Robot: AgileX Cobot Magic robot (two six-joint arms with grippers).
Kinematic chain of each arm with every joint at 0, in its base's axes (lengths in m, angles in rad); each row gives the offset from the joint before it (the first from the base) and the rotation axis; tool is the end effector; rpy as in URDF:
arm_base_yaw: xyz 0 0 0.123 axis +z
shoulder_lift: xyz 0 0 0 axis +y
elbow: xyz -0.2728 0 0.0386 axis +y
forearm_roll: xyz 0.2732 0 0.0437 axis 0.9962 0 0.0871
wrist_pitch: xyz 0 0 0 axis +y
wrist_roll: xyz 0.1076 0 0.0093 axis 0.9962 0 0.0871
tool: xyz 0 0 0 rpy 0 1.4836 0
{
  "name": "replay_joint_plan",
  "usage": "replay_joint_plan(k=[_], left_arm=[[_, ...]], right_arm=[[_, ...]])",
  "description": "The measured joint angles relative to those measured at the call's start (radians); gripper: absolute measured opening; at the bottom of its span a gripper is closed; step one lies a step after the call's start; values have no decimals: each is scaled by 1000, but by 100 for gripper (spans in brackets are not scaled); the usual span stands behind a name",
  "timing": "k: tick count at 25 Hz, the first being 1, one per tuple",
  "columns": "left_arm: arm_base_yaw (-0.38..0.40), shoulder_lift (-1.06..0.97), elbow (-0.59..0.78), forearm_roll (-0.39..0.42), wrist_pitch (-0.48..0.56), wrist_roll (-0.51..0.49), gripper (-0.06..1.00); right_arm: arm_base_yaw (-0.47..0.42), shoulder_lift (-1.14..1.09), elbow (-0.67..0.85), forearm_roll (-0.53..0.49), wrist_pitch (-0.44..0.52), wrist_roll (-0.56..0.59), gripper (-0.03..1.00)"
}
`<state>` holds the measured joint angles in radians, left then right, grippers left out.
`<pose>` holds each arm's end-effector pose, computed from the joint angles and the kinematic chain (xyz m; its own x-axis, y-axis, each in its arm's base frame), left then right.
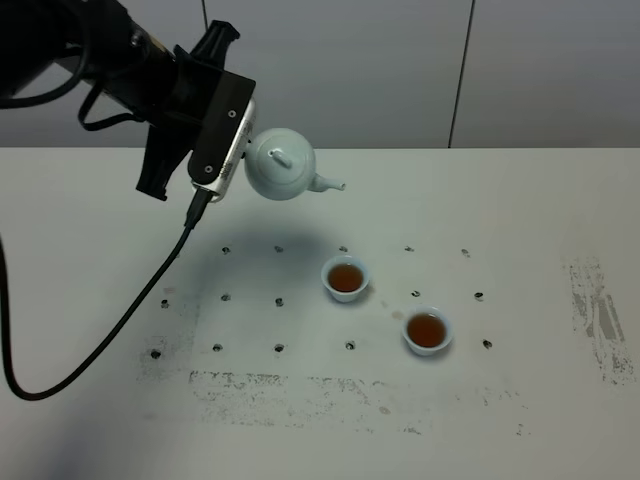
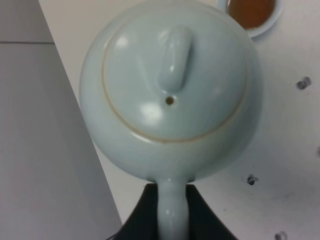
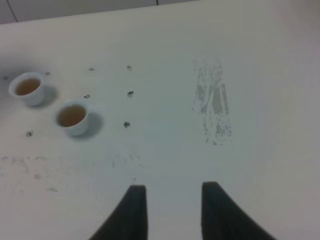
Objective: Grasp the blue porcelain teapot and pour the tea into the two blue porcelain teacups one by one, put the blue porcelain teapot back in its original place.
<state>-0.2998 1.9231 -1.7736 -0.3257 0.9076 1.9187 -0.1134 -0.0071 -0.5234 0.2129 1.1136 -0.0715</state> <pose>0.4393 -0.1643 0.2836 0.5330 0.8378 -0.1185 0.7048 -0.3621 0.6100 0.0362 0.0165 0.2859 -0.4660 0.0764 -0.8815 -0.0444 0.9930 0.1096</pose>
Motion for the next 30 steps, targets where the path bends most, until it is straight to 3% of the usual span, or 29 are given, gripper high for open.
replay_joint_plan(k=[4, 9, 13, 17, 20, 23, 27, 30], left_arm=[[0, -71, 156, -23, -13, -62, 11], [0, -98, 296, -103, -33, -271, 11], [0, -99, 431, -144, -118, -292, 11], [0, -99, 523, -294, -217, -236, 11], [0, -99, 575, -443, -240, -152, 11], [0, -99, 640, -541, -284, -60, 11], [0, -99, 718, -638, -331, 54, 11], [0, -99, 746, -652, -357, 83, 11]], right_arm=[[0, 0, 0, 0, 0, 0, 28], [0, 0, 0, 0, 0, 0, 28], [0, 0, 0, 0, 0, 0, 28], [0, 0, 0, 0, 0, 0, 28], [0, 0, 0, 0, 0, 0, 28], [0, 0, 0, 0, 0, 0, 28], [0, 0, 0, 0, 0, 0, 28], [0, 0, 0, 0, 0, 0, 28]])
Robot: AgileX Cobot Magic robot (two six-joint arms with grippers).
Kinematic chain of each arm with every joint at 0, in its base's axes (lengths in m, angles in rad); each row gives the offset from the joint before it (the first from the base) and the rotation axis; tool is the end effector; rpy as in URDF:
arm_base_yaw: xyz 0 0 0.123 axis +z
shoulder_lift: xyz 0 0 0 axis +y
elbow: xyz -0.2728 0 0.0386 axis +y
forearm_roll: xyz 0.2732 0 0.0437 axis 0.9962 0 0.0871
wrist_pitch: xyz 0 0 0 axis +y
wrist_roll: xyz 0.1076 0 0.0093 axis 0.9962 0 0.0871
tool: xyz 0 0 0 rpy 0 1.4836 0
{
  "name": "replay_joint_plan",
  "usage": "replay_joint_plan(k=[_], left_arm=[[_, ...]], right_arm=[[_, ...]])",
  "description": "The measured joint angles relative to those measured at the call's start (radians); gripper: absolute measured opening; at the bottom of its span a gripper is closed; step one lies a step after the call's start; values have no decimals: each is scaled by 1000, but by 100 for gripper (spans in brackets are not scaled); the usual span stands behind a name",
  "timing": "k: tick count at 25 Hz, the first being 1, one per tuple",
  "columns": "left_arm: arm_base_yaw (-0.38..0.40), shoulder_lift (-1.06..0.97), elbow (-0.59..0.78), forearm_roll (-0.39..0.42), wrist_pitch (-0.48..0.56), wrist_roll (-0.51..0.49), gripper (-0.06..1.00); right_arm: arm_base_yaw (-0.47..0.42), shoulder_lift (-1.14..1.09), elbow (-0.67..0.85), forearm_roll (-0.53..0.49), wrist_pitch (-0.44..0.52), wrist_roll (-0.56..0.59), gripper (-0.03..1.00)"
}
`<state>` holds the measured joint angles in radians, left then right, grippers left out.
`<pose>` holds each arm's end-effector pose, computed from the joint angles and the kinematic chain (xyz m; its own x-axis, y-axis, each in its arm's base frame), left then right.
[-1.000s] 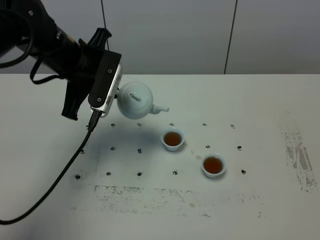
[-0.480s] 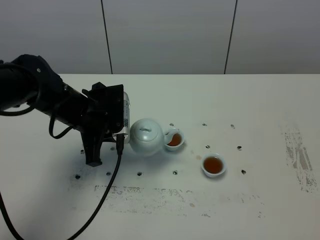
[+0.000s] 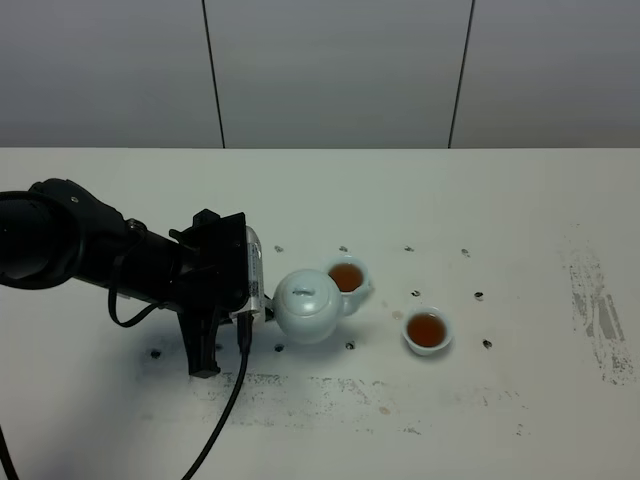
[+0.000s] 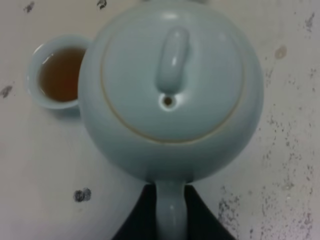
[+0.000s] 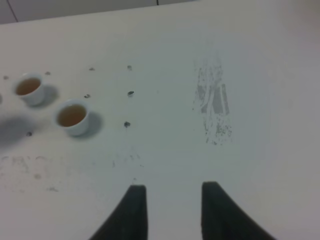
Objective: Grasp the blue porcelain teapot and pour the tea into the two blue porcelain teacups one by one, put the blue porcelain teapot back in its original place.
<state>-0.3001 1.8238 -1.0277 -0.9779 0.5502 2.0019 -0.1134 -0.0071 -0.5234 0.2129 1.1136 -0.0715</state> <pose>0.3465 -0.1563 0.1289 0.0510 0.8248 -0.5631 0.9499 0.1339 0.2823 0.0362 0.0165 0.2859 -0.4660 0.0764 -0.8815 -0.0444 0.9930 0.1096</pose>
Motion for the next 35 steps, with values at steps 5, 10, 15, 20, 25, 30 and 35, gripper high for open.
replay_joint_plan(k=[5, 10, 15, 20, 25, 30, 35], left_arm=[[0, 15, 2, -7, -74, -19, 11], [0, 60, 2, -7, -94, -25, 11], [0, 110, 3, -7, -112, -25, 11], [0, 120, 3, -21, -122, -24, 11], [0, 113, 4, -20, -120, -23, 11], [0, 65, 6, -17, -111, -25, 11], [0, 5, 8, -11, -104, -52, 11]], right_arm=[[0, 0, 0, 0, 0, 0, 28], [0, 0, 0, 0, 0, 0, 28], [0, 0, 0, 0, 0, 0, 28], [0, 0, 0, 0, 0, 0, 28], [0, 0, 0, 0, 0, 0, 28], [0, 0, 0, 0, 0, 0, 28], [0, 0, 0, 0, 0, 0, 28]])
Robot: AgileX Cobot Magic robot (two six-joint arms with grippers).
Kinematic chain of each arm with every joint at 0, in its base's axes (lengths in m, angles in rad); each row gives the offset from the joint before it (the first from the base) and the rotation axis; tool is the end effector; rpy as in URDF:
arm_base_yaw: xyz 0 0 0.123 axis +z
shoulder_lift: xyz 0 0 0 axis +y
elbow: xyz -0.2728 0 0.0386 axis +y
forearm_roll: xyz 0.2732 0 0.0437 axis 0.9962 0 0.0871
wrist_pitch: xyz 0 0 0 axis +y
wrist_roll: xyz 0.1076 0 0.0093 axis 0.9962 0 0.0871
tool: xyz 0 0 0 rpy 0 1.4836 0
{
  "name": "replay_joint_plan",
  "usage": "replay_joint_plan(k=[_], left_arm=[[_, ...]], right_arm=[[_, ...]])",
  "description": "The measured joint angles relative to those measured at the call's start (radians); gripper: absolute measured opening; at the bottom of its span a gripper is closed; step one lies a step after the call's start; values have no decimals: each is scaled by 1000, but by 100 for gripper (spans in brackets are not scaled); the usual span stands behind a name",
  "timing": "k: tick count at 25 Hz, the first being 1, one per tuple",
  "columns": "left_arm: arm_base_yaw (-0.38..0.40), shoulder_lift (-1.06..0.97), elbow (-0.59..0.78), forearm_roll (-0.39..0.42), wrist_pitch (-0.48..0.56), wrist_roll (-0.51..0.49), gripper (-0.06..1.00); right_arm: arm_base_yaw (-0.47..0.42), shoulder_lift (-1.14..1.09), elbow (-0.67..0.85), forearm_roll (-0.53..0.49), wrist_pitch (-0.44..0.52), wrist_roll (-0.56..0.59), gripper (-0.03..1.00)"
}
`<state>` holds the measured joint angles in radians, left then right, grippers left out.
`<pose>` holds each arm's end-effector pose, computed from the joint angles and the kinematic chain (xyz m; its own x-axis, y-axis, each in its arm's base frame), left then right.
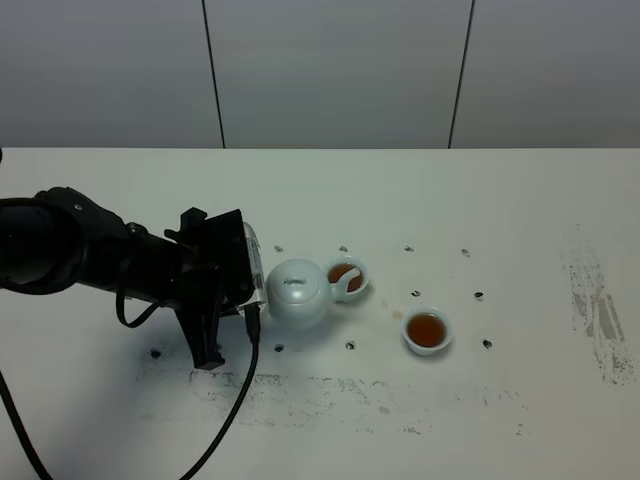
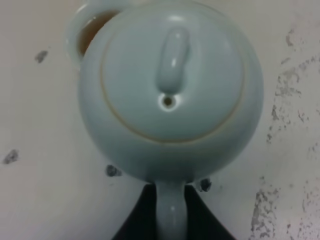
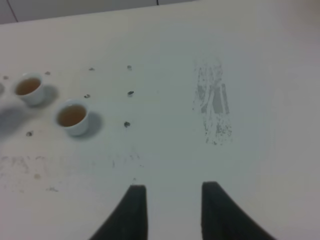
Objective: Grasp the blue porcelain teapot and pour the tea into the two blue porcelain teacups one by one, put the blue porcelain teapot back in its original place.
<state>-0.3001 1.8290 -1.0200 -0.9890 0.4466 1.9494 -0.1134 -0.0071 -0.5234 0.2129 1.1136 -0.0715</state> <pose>0.3546 -0.1506 0.1258 -0.0266 0.8343 -0.5507 0.9203 0.2355 0.3123 0.0362 0.0165 0.2859 -0.4660 0.0764 -0.8815 -0.0444 0.9930 0.1096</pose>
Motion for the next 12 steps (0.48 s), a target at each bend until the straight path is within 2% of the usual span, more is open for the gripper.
replay_joint_plan(k=[6, 12], left_arm=[[0, -52, 1, 88, -19, -104, 11], [4, -101, 2, 238, -41, -344, 11]], right_arm=[[0, 0, 0, 0, 0, 0, 28], [0, 0, 0, 0, 0, 0, 28]])
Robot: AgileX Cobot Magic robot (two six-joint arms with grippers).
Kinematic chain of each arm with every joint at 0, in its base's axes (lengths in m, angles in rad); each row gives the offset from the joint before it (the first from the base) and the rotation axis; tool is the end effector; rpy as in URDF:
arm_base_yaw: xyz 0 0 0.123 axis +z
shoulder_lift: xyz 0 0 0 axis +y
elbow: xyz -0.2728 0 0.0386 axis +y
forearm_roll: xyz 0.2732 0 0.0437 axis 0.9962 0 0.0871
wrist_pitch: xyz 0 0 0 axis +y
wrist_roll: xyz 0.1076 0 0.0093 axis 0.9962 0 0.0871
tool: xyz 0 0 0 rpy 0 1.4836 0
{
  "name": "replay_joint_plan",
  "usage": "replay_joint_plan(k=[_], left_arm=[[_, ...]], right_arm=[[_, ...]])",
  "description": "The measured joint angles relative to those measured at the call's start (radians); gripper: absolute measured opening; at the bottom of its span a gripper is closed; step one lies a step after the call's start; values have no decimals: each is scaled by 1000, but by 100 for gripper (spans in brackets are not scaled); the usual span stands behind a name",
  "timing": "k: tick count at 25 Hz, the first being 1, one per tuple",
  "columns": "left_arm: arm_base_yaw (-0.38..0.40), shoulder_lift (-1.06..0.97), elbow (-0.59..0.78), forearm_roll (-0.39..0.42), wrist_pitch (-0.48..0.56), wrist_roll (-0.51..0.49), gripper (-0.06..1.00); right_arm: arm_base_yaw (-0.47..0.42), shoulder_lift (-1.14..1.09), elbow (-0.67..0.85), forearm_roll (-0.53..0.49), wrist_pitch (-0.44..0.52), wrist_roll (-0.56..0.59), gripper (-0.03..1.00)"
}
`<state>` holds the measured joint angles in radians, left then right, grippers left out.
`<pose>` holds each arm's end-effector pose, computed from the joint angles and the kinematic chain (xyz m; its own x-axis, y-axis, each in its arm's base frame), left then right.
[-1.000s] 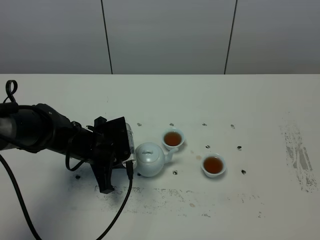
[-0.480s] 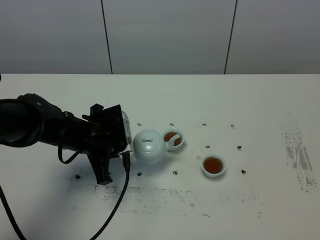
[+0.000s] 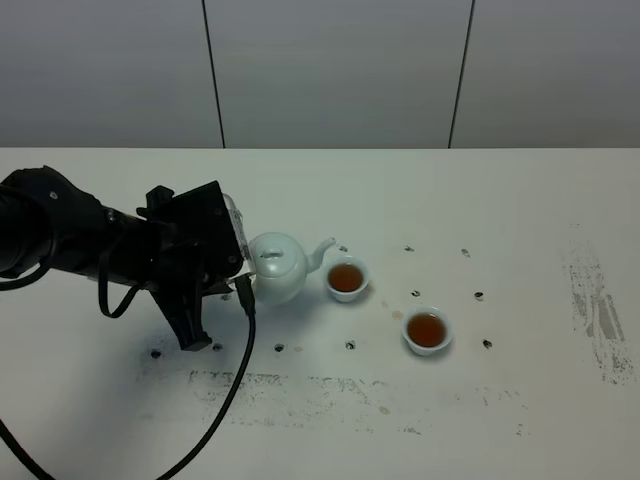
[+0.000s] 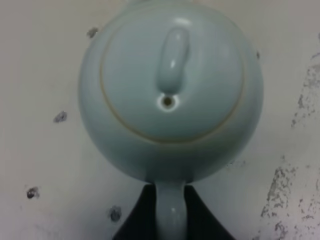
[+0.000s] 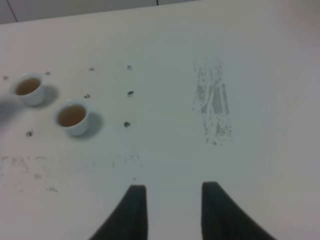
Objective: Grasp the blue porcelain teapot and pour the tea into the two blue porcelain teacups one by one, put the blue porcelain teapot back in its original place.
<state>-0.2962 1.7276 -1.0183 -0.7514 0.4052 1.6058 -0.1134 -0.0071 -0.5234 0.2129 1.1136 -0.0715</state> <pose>0.3539 -0.1385 0.1585 -0.1369 0.8283 -0.5434 0.8692 0.3636 0.3353 0.0362 0.0165 0.2859 -0.4660 0.0764 -0.8815 -0.0444 0.9930 0.1096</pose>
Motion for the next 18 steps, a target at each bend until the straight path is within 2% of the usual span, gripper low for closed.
replay_joint_plan(k=[4, 9, 13, 16, 18], left_arm=[[25, -22, 26, 46, -33, -136, 11], [85, -56, 50, 57, -69, -203, 11], [152, -60, 9, 64, 1, -345, 11], [194, -60, -47, 164, 53, -495, 11], [201, -60, -82, 284, 83, -634, 11]], right_arm=[[0, 0, 0, 0, 0, 0, 28], [0, 0, 0, 0, 0, 0, 28], [0, 0, 0, 0, 0, 0, 28], [0, 0, 0, 0, 0, 0, 28], [0, 0, 0, 0, 0, 0, 28]])
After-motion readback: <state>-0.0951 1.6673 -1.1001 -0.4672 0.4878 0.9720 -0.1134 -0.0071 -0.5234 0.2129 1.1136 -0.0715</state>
